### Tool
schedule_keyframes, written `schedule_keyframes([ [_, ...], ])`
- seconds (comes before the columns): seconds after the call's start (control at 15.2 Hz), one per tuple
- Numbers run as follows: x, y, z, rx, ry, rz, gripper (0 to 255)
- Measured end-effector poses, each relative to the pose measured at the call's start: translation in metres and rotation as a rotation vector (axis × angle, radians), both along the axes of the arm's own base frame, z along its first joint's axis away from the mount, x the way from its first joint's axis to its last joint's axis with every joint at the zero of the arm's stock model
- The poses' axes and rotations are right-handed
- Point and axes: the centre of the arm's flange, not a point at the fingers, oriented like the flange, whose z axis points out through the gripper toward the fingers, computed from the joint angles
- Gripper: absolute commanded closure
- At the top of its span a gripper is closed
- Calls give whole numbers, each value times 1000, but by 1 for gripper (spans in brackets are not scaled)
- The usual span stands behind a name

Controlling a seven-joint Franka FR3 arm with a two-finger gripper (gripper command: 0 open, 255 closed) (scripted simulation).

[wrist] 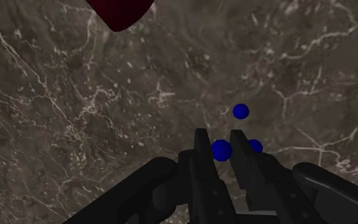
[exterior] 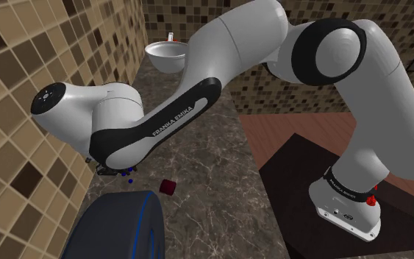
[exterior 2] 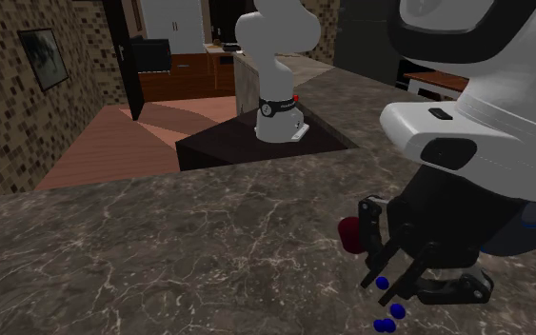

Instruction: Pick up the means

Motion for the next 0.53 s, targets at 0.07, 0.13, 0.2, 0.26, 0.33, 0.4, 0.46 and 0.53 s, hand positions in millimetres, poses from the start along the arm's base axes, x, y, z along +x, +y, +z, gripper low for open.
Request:
schedule_keyframes([
  [0.07, 0, 0, 0, 0, 0, 0, 255],
  [0.13, 0, 0, 0, 0, 0, 0, 255],
  [0.2, 0, 0, 0, 0, 0, 0, 255],
  [0.26, 0, 0, 2, 0, 0, 0, 255],
  [0.33, 0, -1, 7, 0, 0, 0, 255],
  [0.4, 0, 0, 11, 0, 0, 0, 255],
  [0.46, 0, 0, 16, 0, 0, 0, 255],
  [0.53, 0, 0, 22, 0, 0, 0, 255],
])
